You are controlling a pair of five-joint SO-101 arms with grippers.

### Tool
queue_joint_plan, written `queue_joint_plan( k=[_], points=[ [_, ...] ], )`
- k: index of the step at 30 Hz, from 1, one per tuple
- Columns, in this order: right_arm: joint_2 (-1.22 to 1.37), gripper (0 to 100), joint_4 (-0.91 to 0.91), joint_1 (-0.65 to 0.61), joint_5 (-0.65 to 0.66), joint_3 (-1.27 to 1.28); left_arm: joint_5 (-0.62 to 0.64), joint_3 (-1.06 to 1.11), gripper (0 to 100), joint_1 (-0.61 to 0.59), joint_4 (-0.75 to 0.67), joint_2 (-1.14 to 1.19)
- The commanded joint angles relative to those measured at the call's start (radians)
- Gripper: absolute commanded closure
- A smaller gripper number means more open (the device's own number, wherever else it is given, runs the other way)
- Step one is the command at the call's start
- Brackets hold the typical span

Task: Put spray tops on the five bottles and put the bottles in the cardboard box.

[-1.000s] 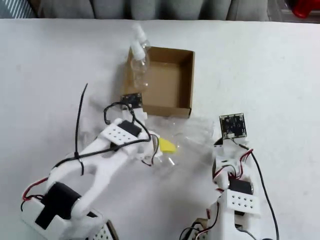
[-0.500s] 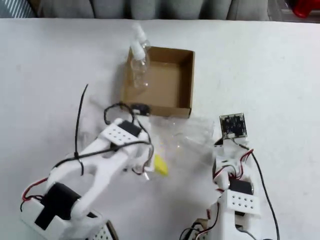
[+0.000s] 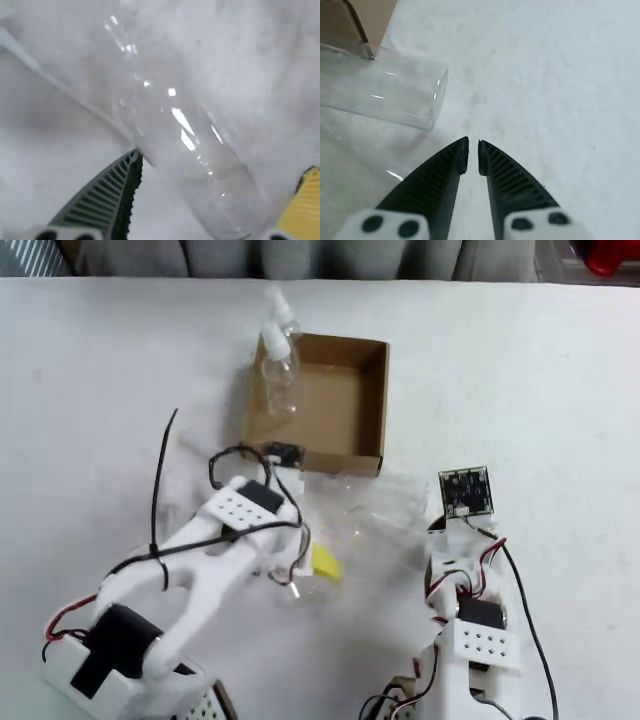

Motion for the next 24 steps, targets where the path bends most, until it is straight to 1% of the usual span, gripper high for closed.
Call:
queue_joint_plan(
  k=[1, 3, 5, 9, 12, 16, 18, 22, 24],
  points=[
    [0.005, 98.2, -0.015, 0.005, 0.012, -0.006, 0.21, -0.126, 56, -0.022, -0.035, -0.012],
    [0.005, 98.2, -0.015, 0.004, 0.012, -0.006, 0.272, -0.146, 56, -0.031, -0.037, -0.007],
    [0.004, 98.1, -0.016, 0.004, 0.012, -0.006, 0.276, -0.157, 56, -0.047, -0.044, -0.002],
    [0.001, 98.1, -0.016, 0.004, 0.012, -0.006, 0.275, -0.12, 57, -0.065, -0.123, -0.002],
    [-0.001, 98.1, -0.016, 0.004, 0.012, -0.006, 0.275, -0.089, 57, -0.051, -0.172, -0.001],
    [-0.002, 98.1, -0.016, 0.002, 0.012, -0.006, 0.275, -0.083, 57, -0.013, -0.172, -0.001],
    [-0.002, 98.1, -0.016, 0.002, 0.012, -0.006, 0.275, -0.081, 61, 0.01, -0.172, 0.001],
    [-0.002, 98.1, -0.016, 0.002, 0.012, -0.006, 0.275, -0.083, 79, 0.012, -0.18, 0.001],
    [-0.002, 98.1, -0.016, 0.002, 0.012, -0.006, 0.273, -0.083, 85, 0.012, -0.195, 0.001]
  ],
)
